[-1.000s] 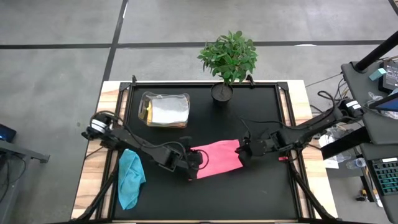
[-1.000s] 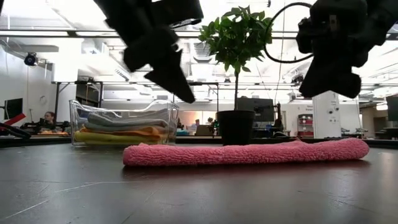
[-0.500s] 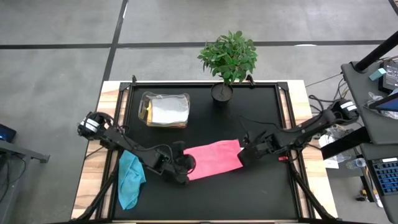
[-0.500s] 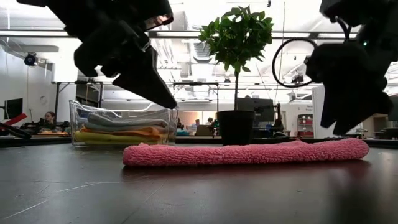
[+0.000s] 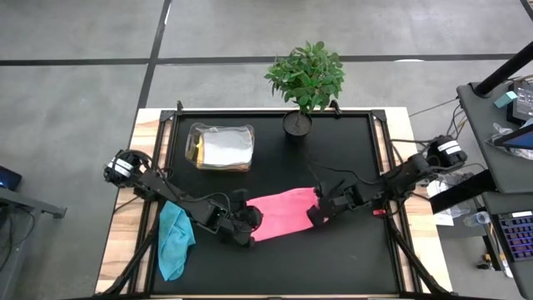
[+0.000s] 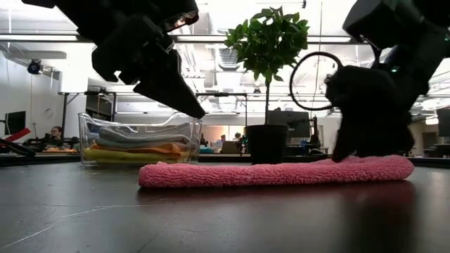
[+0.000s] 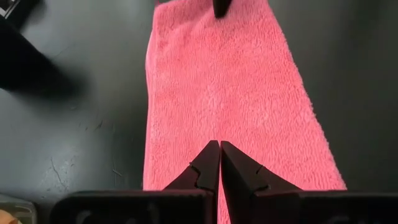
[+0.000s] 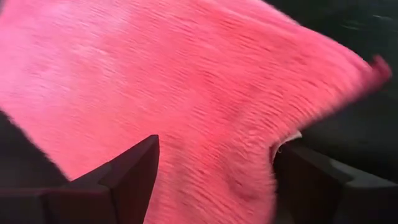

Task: Fold microfiber towels
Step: Fold the pink towel

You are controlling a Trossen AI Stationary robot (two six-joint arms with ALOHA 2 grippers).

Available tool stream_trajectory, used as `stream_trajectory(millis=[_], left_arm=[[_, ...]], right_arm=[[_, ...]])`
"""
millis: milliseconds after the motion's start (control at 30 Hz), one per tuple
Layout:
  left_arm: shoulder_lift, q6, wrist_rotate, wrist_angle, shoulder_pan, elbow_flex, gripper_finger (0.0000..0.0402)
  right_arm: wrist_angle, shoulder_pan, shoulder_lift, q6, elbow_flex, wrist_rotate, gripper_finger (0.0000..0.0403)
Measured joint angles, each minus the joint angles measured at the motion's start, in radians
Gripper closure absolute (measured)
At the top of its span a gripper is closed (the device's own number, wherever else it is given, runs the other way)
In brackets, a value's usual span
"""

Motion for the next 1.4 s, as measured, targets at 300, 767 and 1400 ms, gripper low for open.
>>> stream_trajectory(millis=[300, 767, 1400], left_arm=[[-0.002, 0.0, 0.004, -0.031, -0.008, 0.001, 0.0402], [-0.002, -0.109, 0.126, -0.203, -0.061, -0.091, 0.0402], [-0.003, -0.154, 0.109, 0.289, -0.057, -0.326, 0.0402]], right_arm=[[0.141, 0.001, 0.033, -0.041, -0.003, 0.004, 0.0175], [0.149, 0.001, 0.017, -0.074, -0.003, 0.019, 0.037], [0.108, 0.001, -0.025, -0.127, 0.148, 0.071, 0.0394]])
